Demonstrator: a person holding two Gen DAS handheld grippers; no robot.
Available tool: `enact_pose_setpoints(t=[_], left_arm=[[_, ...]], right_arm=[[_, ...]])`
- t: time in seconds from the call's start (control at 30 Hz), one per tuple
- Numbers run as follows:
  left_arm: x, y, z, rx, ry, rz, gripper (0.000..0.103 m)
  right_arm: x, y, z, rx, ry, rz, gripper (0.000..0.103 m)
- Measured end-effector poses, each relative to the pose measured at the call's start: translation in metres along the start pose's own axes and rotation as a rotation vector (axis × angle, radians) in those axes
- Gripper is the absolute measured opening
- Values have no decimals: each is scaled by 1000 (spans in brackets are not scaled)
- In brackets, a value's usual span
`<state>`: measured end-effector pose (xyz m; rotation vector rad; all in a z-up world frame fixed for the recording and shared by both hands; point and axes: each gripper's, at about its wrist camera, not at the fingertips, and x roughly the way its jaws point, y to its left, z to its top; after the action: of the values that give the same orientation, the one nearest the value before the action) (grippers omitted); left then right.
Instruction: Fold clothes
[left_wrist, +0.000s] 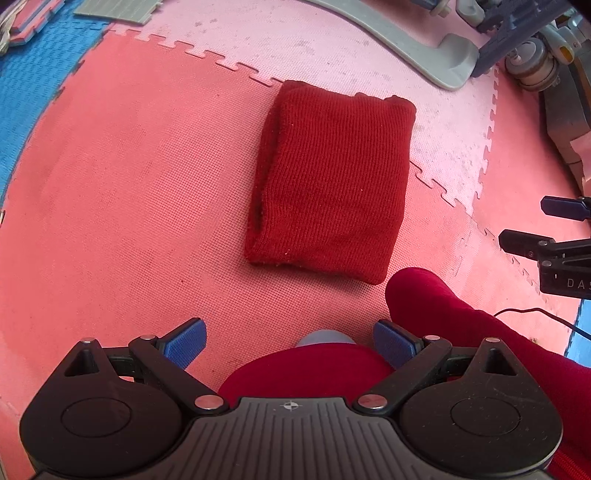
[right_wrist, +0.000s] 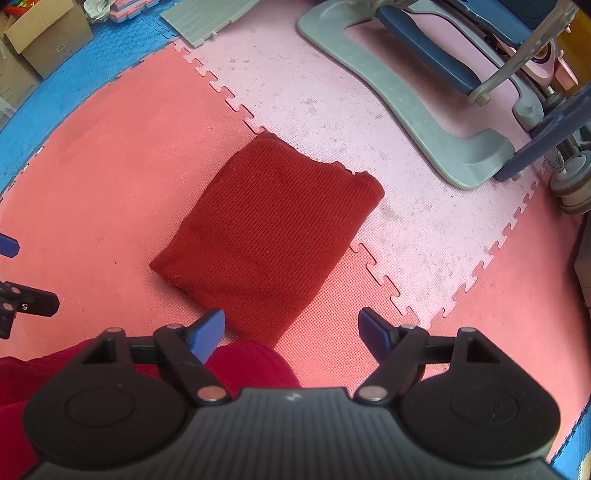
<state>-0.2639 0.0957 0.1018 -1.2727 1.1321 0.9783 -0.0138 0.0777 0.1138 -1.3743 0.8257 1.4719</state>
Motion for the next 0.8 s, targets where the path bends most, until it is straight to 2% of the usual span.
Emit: enact_pose_setpoints(t=[0.27,0.4,0.57,0.8], left_arm=[[-2,-4,-21,-134,-30,0,98],[0,-16,-26,-220,-56,23,98],[2,-49,-25,-354,-101,75,98],[19,-101,-11,-451,-101,110,98]], right_arm=[[0,-8,15,-126,-13,6,80],[1,-21,18,-180,-22,38,81],[11,-42,22,-278,-20,83,81],[18,-73,31,-372,-61,137,81]])
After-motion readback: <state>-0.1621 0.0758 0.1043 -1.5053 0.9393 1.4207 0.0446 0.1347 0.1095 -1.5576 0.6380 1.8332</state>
